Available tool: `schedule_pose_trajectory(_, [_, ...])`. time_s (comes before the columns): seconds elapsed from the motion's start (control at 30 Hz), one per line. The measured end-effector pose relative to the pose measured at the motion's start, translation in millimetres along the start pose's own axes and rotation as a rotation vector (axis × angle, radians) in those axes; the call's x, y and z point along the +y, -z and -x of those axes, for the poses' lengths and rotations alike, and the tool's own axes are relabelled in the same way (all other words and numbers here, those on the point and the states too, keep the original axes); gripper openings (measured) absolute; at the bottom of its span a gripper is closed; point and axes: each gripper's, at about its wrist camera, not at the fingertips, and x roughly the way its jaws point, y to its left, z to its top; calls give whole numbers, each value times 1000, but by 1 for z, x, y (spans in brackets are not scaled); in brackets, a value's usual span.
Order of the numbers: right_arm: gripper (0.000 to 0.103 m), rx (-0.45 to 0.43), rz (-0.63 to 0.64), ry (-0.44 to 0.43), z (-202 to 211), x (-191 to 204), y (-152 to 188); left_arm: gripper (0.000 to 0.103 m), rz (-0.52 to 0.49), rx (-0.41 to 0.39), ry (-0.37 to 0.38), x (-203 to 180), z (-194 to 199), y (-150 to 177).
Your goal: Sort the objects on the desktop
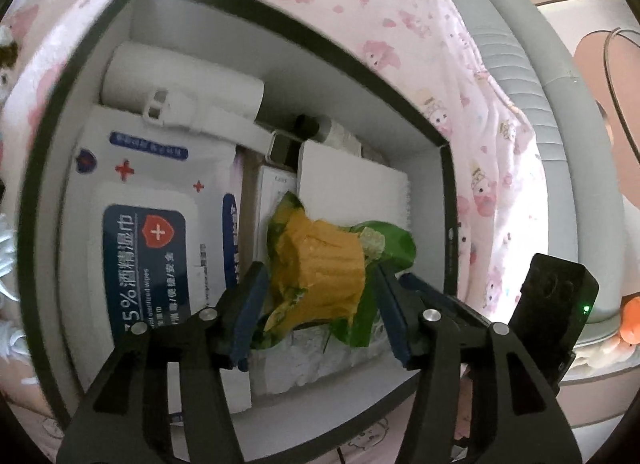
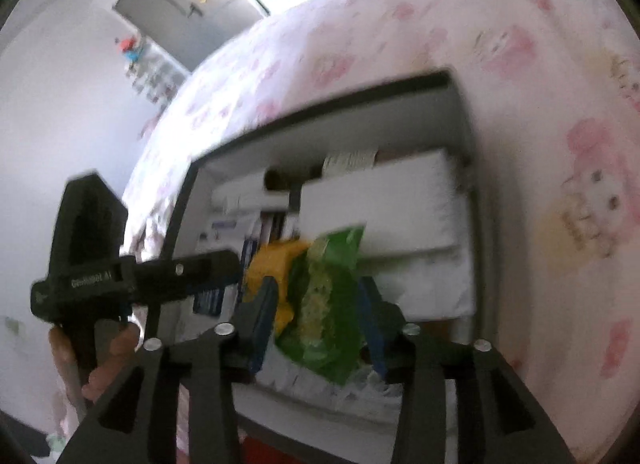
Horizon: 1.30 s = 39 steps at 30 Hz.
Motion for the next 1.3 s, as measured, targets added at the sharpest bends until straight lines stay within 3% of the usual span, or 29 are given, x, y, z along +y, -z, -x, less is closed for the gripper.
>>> schedule_pose_trajectory(0.1, [38,51,36,18,-15,5,1,56,10,36,35,0,-14,-1])
schedule_pose_trajectory(0.2, [28,49,67,-16,-15,11,1,54,-21,22,30,-8,-18,1])
schedule_pose_trajectory(0.37, [24,-11,152,-32,-2,29,-4,48,-29,37,161,-21,-20,-2])
schedule_pose_trajectory(0.57, [22,-37,129,15,2,23,-7,48,-59,1,80,-30,-23,-10])
schedule_pose_trajectory(0.77, [24,-80,8,62,16,0,-12,49,-3,-25,40,-8,-16,-9])
schedule_pose_trajectory(0.87, [28,-32,5,98,9,-1,-12,50,7,13,26,-3,-27,-5])
schedule_pose_trajectory(0.97, [28,12,3,82,-3,3,-13,53,18,16,46,-2,-31,-4])
schedule_pose_trajectory(1.17, [33,2,58,79,-5,23,-21,53,-14,11,17,-7,-26,-6])
schedule_pose_trajectory(1.3, [33,26,91,126,-11,28,-22,53,-3,11,14,-4,-26,-5])
